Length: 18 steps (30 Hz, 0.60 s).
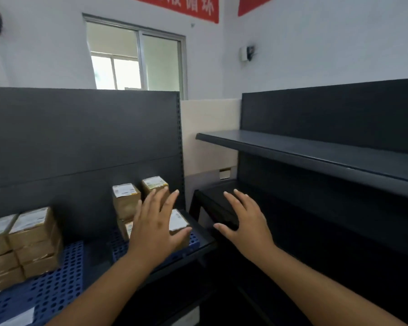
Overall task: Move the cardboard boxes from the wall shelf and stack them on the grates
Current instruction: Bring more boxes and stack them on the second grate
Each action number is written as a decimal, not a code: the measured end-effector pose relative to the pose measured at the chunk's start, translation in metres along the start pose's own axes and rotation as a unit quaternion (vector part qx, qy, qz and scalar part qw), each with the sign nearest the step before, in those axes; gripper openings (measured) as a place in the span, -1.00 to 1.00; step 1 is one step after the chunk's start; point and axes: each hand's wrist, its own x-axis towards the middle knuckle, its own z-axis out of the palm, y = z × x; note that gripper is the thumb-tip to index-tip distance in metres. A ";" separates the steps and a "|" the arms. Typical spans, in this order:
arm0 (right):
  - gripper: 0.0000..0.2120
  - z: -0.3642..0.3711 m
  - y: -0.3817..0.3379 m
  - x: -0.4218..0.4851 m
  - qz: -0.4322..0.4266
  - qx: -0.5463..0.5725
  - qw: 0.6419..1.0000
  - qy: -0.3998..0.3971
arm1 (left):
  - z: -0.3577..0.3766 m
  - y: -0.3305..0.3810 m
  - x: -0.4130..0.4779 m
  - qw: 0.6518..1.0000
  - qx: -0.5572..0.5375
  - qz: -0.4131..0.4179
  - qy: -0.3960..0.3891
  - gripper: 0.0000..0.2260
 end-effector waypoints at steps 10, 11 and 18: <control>-0.22 -0.227 0.015 -0.107 0.088 -0.178 0.973 0.120 | -0.046 0.191 0.033 0.973 -0.165 0.157 0.025 -0.20; -0.23 -0.253 0.018 -0.121 0.099 -0.193 0.967 0.132 | -0.049 0.212 0.035 0.968 -0.180 0.171 0.026 -0.20; -0.24 -0.417 0.036 -0.219 0.184 -0.308 0.914 0.192 | -0.073 0.358 0.037 0.924 -0.292 0.242 0.035 -0.20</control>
